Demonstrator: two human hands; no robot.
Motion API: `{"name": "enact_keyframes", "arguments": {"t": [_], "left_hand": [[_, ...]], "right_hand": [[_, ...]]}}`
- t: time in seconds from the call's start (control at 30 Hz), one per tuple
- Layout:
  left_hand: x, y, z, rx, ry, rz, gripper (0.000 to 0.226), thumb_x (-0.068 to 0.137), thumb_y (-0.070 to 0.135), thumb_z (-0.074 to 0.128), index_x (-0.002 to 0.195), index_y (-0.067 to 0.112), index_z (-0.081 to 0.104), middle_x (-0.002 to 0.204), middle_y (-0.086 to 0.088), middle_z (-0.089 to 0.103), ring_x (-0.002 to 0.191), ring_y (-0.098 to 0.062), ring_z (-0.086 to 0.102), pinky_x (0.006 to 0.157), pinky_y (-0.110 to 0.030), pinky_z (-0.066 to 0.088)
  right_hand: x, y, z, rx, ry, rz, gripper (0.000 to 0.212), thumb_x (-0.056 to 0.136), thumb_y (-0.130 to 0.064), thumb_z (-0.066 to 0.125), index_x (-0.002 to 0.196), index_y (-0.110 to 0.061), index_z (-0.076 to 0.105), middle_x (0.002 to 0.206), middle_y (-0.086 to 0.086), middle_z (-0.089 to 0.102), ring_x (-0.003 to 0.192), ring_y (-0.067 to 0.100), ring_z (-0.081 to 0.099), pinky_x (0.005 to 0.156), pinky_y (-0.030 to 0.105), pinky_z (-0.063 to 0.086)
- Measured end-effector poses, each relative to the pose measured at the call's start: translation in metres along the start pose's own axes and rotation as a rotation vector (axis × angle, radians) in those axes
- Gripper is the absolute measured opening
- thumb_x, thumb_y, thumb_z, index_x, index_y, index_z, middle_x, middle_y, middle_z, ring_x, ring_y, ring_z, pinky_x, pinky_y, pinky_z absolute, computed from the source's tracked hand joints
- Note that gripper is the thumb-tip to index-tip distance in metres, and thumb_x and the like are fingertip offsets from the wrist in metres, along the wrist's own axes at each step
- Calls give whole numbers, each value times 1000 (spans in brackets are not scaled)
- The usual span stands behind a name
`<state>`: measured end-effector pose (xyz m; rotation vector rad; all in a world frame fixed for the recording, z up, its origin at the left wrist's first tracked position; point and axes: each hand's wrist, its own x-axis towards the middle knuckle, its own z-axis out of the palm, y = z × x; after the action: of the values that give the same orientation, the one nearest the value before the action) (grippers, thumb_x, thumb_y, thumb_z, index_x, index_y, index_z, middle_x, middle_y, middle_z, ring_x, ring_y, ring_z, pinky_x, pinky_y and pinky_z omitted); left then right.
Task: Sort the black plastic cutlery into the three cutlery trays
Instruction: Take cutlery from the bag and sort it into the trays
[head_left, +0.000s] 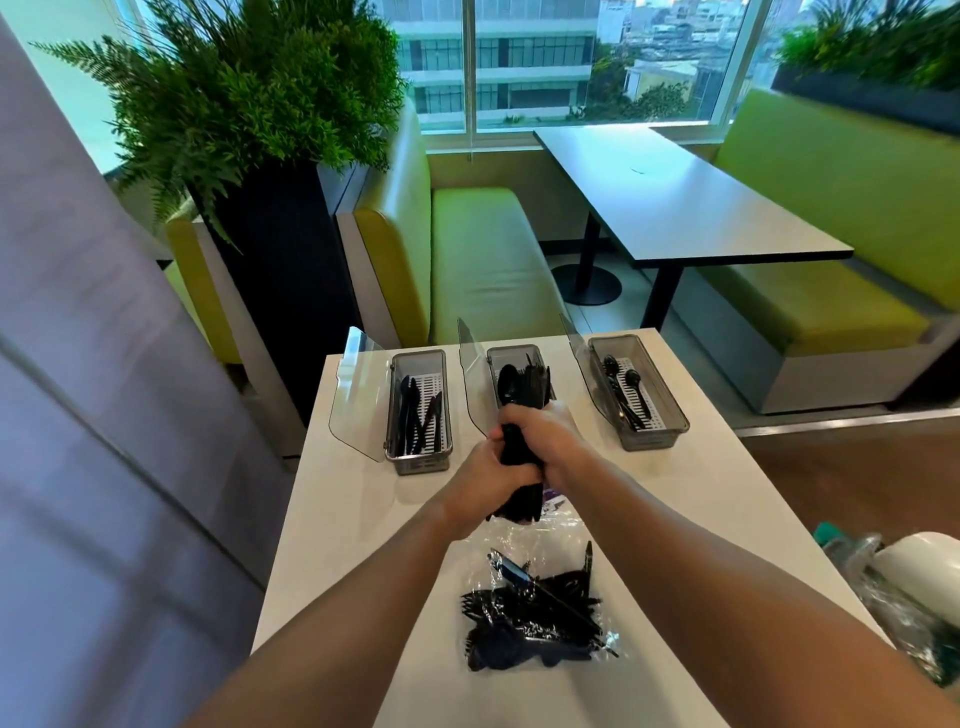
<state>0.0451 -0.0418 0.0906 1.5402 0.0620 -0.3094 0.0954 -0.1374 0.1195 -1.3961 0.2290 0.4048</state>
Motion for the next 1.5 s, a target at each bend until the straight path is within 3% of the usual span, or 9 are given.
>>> {"name": "enact_keyframes", "arguments": {"t": [0.23, 0.37, 0.5, 0.67, 0.77, 0.83, 0.93, 1.07, 1.5], "left_hand": [[6, -6, 1, 82, 79, 3, 12, 85, -6, 58, 94, -1, 64, 74, -10, 66, 64, -17, 64, 60, -27, 53], [8, -9, -2, 0, 47, 36, 14, 86, -6, 58, 99, -11, 63, 77, -23, 65, 62, -28, 63, 65, -39, 57], [6, -12, -9, 16, 122, 83, 4, 91, -1, 59, 87, 1, 60, 63, -12, 58, 49, -24, 54, 52, -34, 48], [7, -18, -13, 48, 192, 141, 10, 93, 7, 66, 86, 10, 60, 57, -11, 56, 46, -23, 50, 49, -31, 43], [6, -19, -14, -16, 197, 150, 10, 91, 10, 73, 91, 15, 64, 59, -7, 60, 47, -23, 52, 48, -30, 44], [4, -19, -15, -57, 181, 158, 9, 90, 12, 74, 94, 17, 67, 63, 0, 64, 49, -21, 54, 47, -29, 45], [2, -18, -17, -92, 160, 180, 5, 91, 24, 73, 93, 22, 70, 68, -3, 64, 51, -19, 55, 48, -29, 46], [3, -16, -18, -128, 203, 177, 27, 91, 45, 62, 96, 19, 67, 71, -11, 61, 49, -20, 55, 47, -28, 44], [10, -16, -21, -178, 286, 164, 54, 92, 51, 56, 107, -1, 64, 74, -11, 65, 46, -21, 54, 44, -26, 42]], "right_hand": [[5, 10, -2, -52, -19, -14, 5, 75, -1, 72, 78, 2, 70, 76, 17, 67, 66, 26, 67, 67, 40, 58], [3, 6, -9, -88, -161, -16, 22, 86, -17, 76, 97, 1, 71, 92, 15, 75, 81, 28, 73, 77, 45, 60], [12, 6, -12, -226, -193, -136, 43, 80, -39, 83, 107, -8, 69, 94, 9, 77, 85, 23, 76, 70, 37, 61], [22, 4, -14, -387, -139, -232, 30, 82, -36, 82, 100, -13, 72, 92, 5, 78, 88, 19, 76, 80, 40, 62], [24, -1, -17, -396, -189, -202, 24, 88, -33, 77, 94, -10, 72, 79, 3, 76, 68, 19, 72, 63, 36, 58], [24, -3, -22, -356, -228, -155, 28, 92, -31, 73, 97, -4, 69, 67, 4, 64, 50, 14, 55, 50, 31, 46], [27, -6, -27, -242, -279, -97, 35, 94, -25, 71, 109, 5, 64, 64, 7, 57, 47, 14, 49, 48, 28, 43], [23, -8, -24, -149, -296, -110, 18, 93, -17, 71, 101, -1, 65, 60, 4, 57, 44, 11, 47, 40, 21, 40], [32, -4, -20, -25, -264, -154, 21, 90, -11, 73, 106, 0, 64, 72, 13, 56, 44, 11, 45, 38, 21, 38]]}}
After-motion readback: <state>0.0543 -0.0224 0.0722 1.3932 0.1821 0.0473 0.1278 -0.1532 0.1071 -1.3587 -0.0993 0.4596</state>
